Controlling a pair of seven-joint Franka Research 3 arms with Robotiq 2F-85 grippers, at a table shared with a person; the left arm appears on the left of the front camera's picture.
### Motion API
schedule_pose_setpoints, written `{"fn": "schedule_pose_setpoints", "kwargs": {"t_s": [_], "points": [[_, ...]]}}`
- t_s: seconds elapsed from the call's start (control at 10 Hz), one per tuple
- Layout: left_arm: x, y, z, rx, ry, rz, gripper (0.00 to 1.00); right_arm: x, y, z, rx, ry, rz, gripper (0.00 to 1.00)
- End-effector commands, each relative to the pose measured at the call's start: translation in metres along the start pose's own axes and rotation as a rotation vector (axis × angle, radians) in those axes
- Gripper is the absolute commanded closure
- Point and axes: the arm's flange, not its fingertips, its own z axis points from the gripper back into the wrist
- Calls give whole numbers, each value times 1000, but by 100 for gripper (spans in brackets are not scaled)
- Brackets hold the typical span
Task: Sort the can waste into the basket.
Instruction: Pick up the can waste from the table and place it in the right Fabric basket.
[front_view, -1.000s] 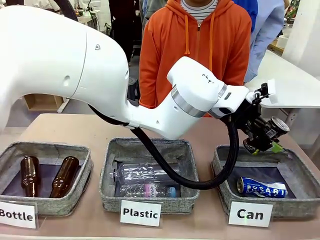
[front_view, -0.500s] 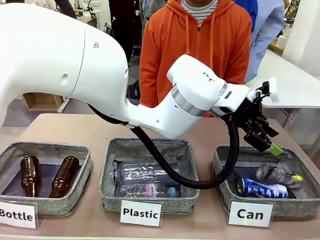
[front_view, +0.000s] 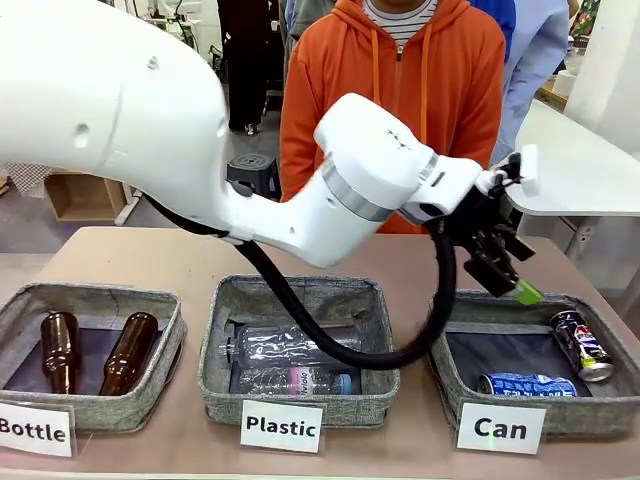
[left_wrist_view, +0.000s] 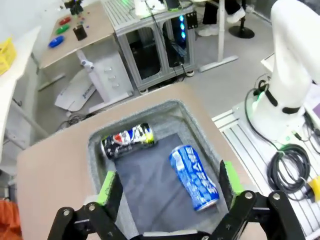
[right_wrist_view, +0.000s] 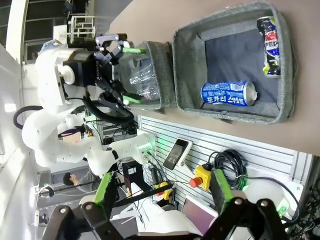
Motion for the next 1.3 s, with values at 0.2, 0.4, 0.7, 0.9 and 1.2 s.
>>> {"fn": "schedule_pose_setpoints", "kwargs": {"t_s": [0.2,0.4,0.7,0.9,1.2], "points": [[-25,-20,161,146,60,321,0,47,38,-83,88,150,38,0],[-54,-22,257,130,13,460,0,65,61,-151,158,219,76,0],[-140,-42,380,124,-171,681,0,85,95,-239,290,223,150,0],[-196,-60,435,195,-315,924,0,103,104,-281,404,161,220,0],[-288,-121,480,303,-651,1209,0,129,91,-301,438,-64,269,0]]}}
